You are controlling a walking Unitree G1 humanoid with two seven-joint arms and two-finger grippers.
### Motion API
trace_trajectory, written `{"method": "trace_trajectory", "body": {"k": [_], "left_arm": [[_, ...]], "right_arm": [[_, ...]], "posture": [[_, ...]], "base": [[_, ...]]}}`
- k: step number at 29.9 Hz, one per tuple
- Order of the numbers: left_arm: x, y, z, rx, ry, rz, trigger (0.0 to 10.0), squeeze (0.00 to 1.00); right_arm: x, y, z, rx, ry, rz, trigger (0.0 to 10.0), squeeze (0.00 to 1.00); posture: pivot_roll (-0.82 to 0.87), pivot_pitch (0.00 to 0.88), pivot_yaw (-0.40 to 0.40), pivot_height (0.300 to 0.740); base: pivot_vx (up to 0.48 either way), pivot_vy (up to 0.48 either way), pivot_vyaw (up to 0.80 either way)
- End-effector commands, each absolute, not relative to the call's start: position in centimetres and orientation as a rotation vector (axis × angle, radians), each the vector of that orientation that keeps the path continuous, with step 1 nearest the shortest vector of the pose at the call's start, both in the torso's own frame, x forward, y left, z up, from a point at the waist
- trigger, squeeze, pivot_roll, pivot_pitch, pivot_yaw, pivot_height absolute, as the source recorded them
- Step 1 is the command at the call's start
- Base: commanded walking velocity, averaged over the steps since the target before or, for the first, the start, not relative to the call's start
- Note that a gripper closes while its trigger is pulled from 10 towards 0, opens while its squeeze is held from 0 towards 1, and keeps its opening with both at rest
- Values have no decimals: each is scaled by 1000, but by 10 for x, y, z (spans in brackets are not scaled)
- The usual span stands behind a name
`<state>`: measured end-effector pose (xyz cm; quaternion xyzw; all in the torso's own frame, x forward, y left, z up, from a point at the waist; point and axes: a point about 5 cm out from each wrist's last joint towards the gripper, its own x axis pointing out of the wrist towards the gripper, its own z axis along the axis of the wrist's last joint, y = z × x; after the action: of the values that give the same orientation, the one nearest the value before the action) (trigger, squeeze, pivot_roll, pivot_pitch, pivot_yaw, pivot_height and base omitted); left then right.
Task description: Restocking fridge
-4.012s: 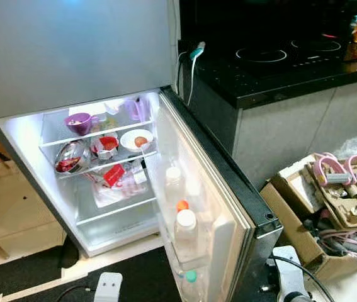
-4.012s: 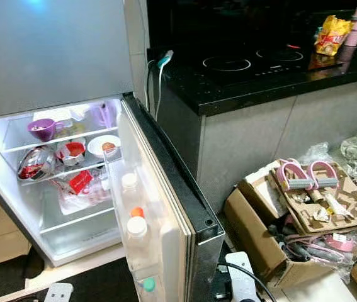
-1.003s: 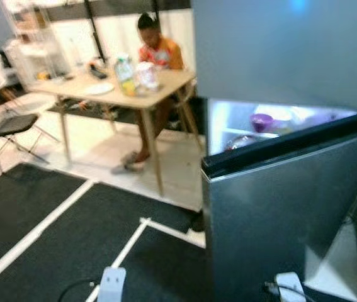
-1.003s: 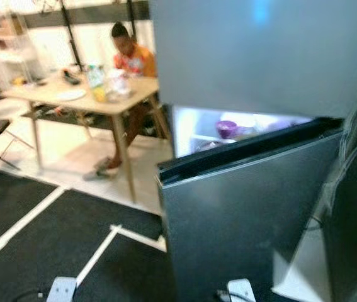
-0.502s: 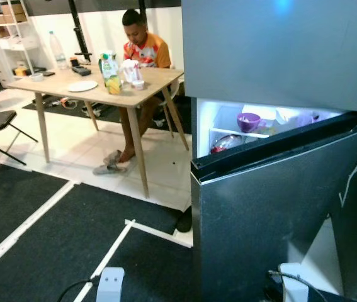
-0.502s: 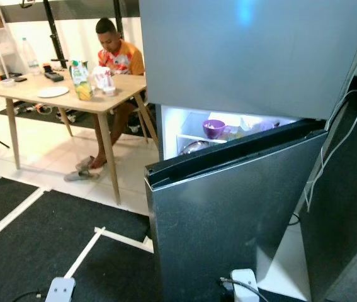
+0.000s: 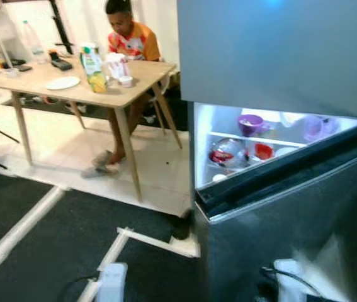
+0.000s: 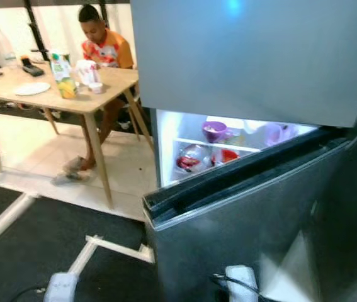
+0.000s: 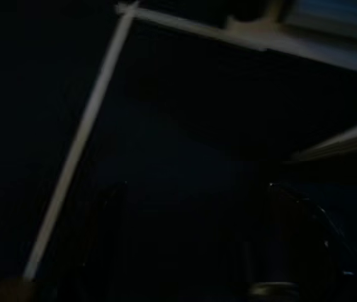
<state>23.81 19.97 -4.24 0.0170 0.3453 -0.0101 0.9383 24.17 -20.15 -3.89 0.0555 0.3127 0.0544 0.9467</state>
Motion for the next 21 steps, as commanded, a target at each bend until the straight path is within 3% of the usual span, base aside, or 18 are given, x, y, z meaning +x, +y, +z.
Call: {"method": "trace_trajectory", "body": {"k": [1, 16, 17, 18, 21], "left_arm": [[225, 201, -52, 38, 758, -21, 10000, 0], [223, 199, -54, 50, 772, -39, 10000, 0], [222, 199, -55, 52, 774, -41, 10000, 0], [221, 199, -55, 54, 776, -44, 10000, 0], [221, 199, -56, 58, 779, -48, 10000, 0]], "right_arm": [[233, -201, -45, 131, 663, 100, 10000, 0], [236, -204, -39, 135, 610, 178, 10000, 0], [237, -204, -37, 130, 599, 192, 3765, 0], [238, -205, -36, 129, 587, 204, 0, 0], [237, -205, -35, 127, 582, 227, 0, 0]], "posture": [[-90, 131, 74, 740], [-91, 130, 74, 740], [-98, 127, 75, 740], [-98, 127, 74, 740], [-99, 126, 73, 740]], "base": [[0, 0, 0], [0, 0, 0], [0, 0, 0], [0, 0, 0], [0, 0, 0]]}}
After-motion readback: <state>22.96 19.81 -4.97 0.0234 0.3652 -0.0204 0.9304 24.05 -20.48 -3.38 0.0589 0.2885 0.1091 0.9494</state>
